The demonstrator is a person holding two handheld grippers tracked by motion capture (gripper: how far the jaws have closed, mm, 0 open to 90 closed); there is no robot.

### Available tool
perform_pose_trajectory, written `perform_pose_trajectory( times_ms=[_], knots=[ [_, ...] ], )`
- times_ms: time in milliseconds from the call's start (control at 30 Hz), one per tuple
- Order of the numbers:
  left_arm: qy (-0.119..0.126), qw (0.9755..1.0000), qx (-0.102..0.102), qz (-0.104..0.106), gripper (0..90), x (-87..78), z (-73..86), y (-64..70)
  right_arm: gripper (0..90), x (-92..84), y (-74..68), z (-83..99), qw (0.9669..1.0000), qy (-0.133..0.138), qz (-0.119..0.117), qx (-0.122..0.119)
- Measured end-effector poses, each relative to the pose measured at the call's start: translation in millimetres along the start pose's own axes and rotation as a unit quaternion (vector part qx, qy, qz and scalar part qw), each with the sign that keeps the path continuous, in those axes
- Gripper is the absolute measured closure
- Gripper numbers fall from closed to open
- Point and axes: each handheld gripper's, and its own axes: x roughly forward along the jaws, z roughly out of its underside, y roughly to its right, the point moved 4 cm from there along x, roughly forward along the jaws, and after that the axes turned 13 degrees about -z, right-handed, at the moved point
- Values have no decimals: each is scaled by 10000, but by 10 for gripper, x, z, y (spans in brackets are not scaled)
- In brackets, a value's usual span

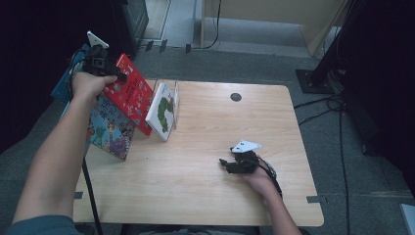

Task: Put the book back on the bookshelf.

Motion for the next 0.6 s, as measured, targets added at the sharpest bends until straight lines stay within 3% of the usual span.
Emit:
perform_pose_trajectory(
  times_ms=[233,400,600],
  knots=[
    [-73,9999,80,-93,507,-80,-8,-44,334,7,3,-5,10000,4,-19,-29],
    [-132,9999,88,-22,483,-188,-27,-67,334,7,3,-6,10000,4,-18,-29],
    [-90,9998,132,-116,478,-341,-31,-107,334,8,2,-6,10000,6,-18,-29]
  ],
)
